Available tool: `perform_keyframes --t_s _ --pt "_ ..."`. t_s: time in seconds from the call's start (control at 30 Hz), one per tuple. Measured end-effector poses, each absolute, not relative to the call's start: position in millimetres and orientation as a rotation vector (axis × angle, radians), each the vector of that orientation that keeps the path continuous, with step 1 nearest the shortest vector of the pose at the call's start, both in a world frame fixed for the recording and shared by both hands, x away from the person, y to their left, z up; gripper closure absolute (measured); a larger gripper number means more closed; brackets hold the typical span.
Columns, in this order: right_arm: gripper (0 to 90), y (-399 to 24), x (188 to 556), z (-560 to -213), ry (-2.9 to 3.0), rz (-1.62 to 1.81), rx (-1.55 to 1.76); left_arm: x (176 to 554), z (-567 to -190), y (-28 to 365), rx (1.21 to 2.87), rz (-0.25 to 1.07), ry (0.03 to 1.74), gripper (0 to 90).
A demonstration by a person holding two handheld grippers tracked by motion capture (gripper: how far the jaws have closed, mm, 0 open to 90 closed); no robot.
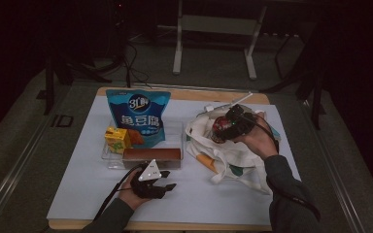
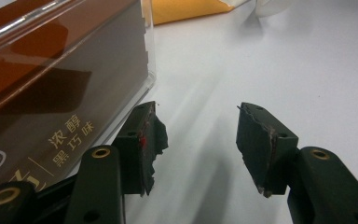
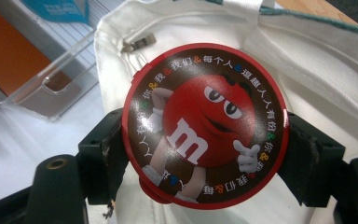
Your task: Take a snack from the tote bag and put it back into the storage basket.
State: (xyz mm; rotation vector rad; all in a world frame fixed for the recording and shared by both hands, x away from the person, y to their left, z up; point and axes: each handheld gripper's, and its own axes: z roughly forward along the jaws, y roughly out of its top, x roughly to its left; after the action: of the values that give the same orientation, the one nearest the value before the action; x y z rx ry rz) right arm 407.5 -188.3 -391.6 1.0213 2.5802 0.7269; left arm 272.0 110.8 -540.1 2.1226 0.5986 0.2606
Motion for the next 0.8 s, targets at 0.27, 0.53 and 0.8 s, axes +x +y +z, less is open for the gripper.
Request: perform_keyframes --t_s 0.27,0.53,0.8 --pt "25.9 -180 407 -385 2.592 0.75 1.002 272 -540 111 2.122 0.259 0.599 48.0" --pt "25.9 -170 408 -381 2.608 0.773 0.983 272 -540 111 2.121 0.258 0.6 48.0" --pt "25.9 -161 408 -379 2.618 0.796 0.972 272 -540 111 2.123 0.257 0.599 48.0"
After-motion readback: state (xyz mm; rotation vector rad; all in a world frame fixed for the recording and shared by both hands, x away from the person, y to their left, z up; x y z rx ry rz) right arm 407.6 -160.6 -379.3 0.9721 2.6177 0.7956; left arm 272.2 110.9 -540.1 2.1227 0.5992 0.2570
